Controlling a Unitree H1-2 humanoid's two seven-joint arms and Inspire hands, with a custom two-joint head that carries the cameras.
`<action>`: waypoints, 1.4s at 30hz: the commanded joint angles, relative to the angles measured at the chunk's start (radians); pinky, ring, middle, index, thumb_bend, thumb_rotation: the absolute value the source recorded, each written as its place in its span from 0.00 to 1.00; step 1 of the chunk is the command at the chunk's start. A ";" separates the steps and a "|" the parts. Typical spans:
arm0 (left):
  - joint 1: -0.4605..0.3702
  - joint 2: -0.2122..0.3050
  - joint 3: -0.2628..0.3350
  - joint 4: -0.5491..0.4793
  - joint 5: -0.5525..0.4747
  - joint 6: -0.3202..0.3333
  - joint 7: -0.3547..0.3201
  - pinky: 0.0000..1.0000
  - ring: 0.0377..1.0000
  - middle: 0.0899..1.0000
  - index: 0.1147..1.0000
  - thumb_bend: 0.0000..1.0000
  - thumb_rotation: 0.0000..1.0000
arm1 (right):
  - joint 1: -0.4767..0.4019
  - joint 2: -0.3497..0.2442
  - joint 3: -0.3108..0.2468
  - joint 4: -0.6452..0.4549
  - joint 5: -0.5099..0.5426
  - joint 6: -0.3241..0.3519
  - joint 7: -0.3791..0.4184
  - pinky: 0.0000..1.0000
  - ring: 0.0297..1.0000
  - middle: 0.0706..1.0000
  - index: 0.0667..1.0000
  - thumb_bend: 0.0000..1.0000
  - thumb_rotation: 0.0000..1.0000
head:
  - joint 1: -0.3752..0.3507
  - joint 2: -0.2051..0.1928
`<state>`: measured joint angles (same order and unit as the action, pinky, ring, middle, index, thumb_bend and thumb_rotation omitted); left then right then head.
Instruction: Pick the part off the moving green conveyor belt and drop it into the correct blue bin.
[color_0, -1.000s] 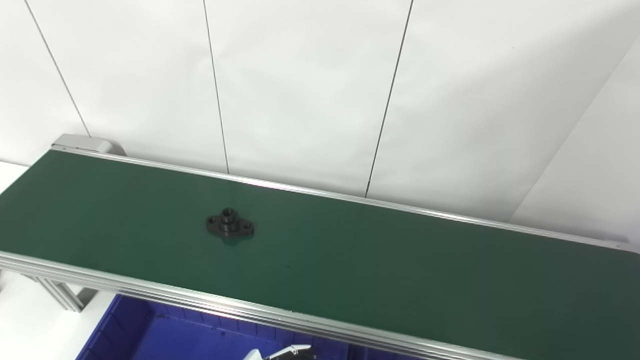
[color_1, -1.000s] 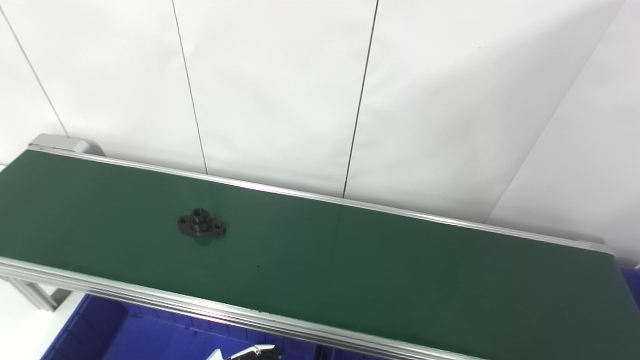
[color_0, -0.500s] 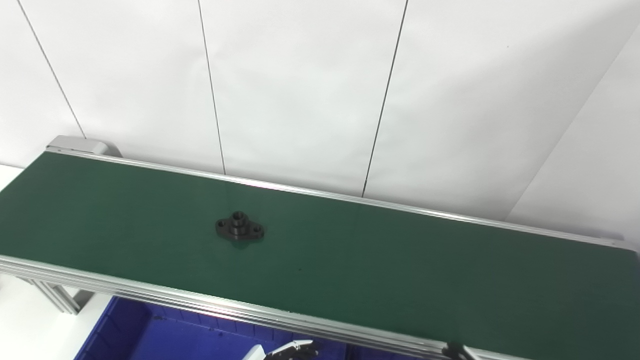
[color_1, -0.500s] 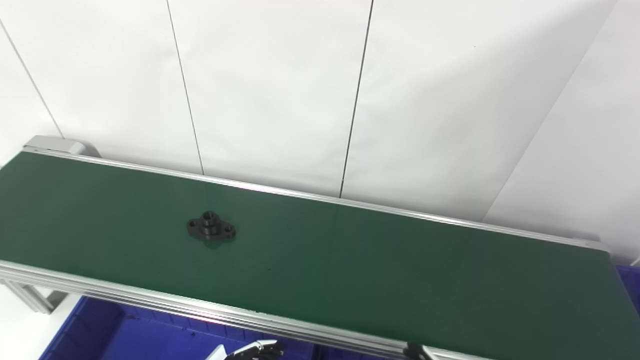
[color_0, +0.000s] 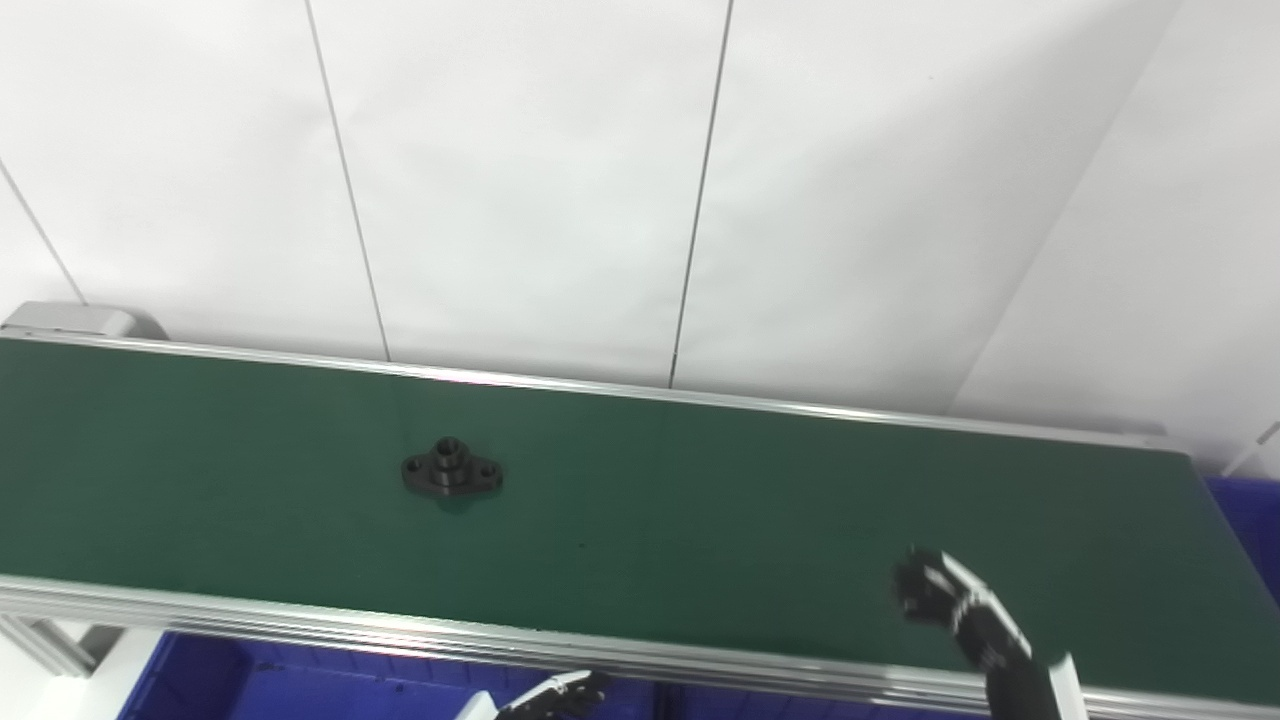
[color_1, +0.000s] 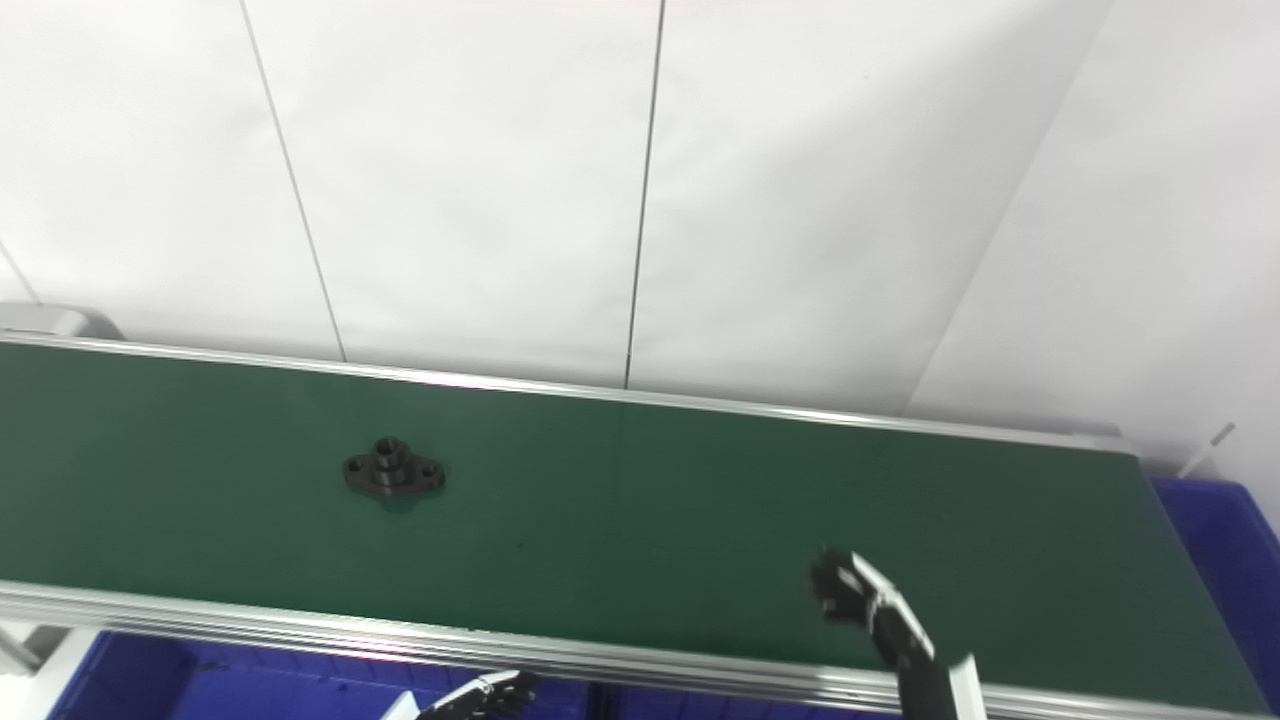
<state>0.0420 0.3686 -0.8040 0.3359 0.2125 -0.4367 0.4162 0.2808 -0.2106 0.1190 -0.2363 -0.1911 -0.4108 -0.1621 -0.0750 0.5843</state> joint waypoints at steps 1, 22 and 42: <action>-0.026 0.015 -0.003 -0.023 -0.008 -0.033 0.015 0.67 0.73 0.77 0.81 0.87 0.26 | -0.035 0.008 -0.013 -0.052 -0.009 0.007 0.027 0.70 0.74 0.77 0.82 0.94 0.31 | 0.001 0.001; 0.016 0.100 0.005 -0.128 -0.035 -0.033 -0.015 0.75 0.79 0.83 0.86 0.79 0.37 | -0.314 0.043 0.000 -0.185 -0.224 0.516 0.274 0.68 0.73 0.77 0.83 0.93 0.24 | -0.096 0.114; 0.036 0.093 0.108 -0.171 -0.063 -0.033 -0.157 0.74 0.78 0.82 0.84 0.81 0.37 | -0.532 0.126 0.077 0.005 -0.354 0.623 0.284 0.69 0.75 0.80 0.85 0.93 0.30 | -0.081 0.176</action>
<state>0.0884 0.4628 -0.7045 0.1918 0.1418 -0.4368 0.2575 -0.2049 -0.0944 0.1940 -0.2238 -0.5323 0.1959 0.1397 -0.1565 0.7593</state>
